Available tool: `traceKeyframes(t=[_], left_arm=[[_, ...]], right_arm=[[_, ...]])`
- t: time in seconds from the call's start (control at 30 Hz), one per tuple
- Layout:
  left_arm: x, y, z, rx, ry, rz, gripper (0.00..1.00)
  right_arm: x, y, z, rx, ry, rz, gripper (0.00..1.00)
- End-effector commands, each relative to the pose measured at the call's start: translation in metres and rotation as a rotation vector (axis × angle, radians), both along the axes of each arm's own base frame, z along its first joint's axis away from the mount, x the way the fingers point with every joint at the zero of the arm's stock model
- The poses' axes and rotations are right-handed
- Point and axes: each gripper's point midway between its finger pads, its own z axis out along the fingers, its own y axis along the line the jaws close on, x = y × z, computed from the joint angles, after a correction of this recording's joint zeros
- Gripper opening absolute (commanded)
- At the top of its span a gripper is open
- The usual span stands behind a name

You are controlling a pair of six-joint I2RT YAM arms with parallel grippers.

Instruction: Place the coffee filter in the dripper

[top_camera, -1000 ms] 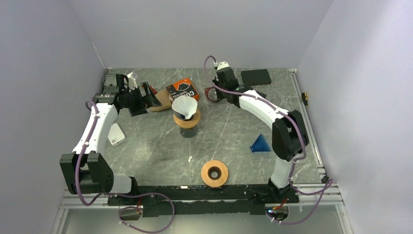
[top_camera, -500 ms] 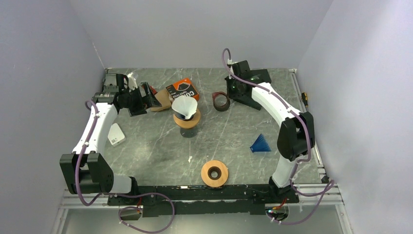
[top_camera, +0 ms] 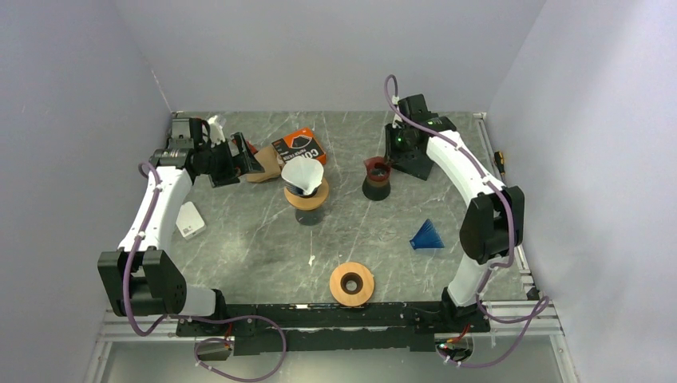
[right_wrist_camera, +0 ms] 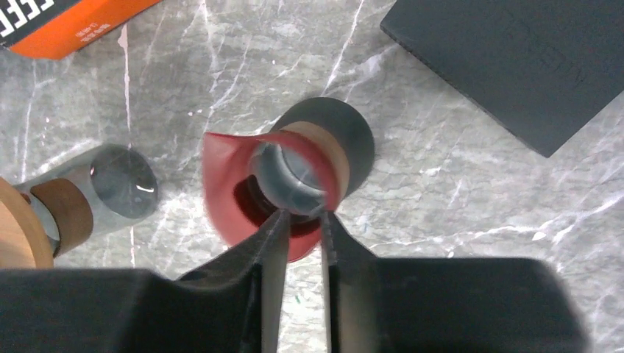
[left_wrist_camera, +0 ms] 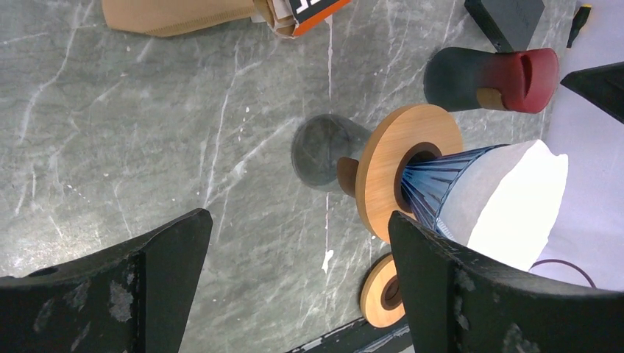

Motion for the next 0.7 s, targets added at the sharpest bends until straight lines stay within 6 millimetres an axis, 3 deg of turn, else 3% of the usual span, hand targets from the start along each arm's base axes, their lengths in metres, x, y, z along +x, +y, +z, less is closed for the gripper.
traceKeyframes(t=[0.0, 0.2, 0.37, 0.5, 0.67], left_arm=[[0.007, 0.003, 0.026, 0.025, -0.096, -0.014, 0.97], [0.006, 0.004, 0.037, 0.041, -0.153, -0.02, 0.98], [0.0, 0.002, 0.046, 0.031, -0.211, -0.025, 0.99], [-0.007, 0.0, 0.047, 0.022, -0.255, -0.022, 1.0], [-0.018, -0.001, 0.04, 0.018, -0.278, -0.02, 0.99]], right_arm=[[0.005, -0.007, 0.05, 0.03, -0.144, -0.046, 0.35], [-0.003, -0.012, 0.084, 0.057, -0.258, -0.055, 0.59], [-0.027, -0.004, 0.095, 0.107, -0.283, -0.01, 0.78], [-0.056, 0.011, 0.085, 0.146, -0.252, 0.039, 0.88], [-0.102, 0.03, 0.055, 0.184, -0.149, 0.104, 0.94]])
